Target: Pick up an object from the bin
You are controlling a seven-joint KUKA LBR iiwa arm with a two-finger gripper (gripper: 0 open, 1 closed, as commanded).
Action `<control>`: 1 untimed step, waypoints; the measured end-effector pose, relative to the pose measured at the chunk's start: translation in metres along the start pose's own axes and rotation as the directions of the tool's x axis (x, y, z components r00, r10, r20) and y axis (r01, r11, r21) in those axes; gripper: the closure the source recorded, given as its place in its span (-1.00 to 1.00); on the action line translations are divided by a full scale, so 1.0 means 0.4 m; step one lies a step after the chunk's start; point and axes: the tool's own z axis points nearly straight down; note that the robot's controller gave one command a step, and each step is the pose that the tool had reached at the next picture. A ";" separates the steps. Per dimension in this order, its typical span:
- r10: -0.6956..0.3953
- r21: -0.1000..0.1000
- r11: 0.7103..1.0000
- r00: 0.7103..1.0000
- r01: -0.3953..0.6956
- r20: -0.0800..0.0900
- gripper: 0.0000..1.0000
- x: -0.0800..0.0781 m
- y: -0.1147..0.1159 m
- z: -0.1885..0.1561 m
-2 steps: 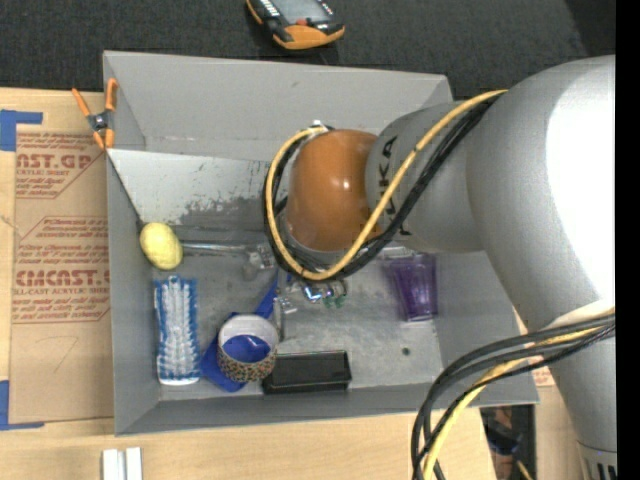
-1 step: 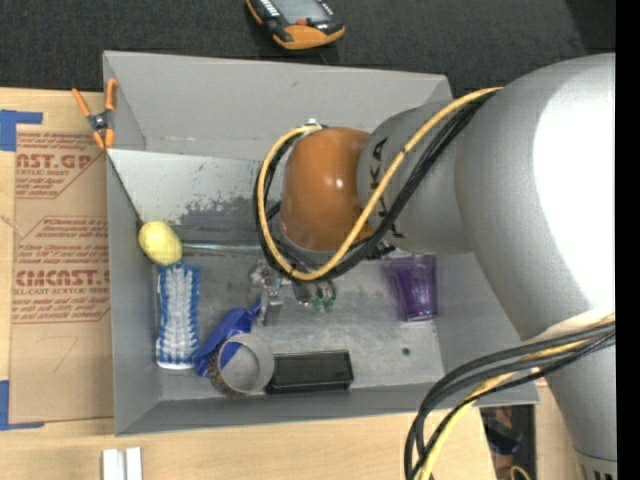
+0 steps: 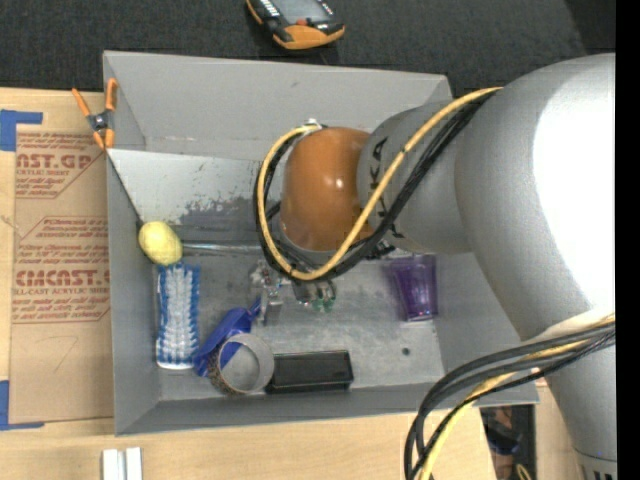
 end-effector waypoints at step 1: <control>-0.014 0.001 1.000 1.000 0.014 -0.001 1.00 -0.018 0.007 -0.237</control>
Offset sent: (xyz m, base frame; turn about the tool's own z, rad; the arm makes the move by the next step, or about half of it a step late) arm 0.0181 0.0047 0.1128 -0.0208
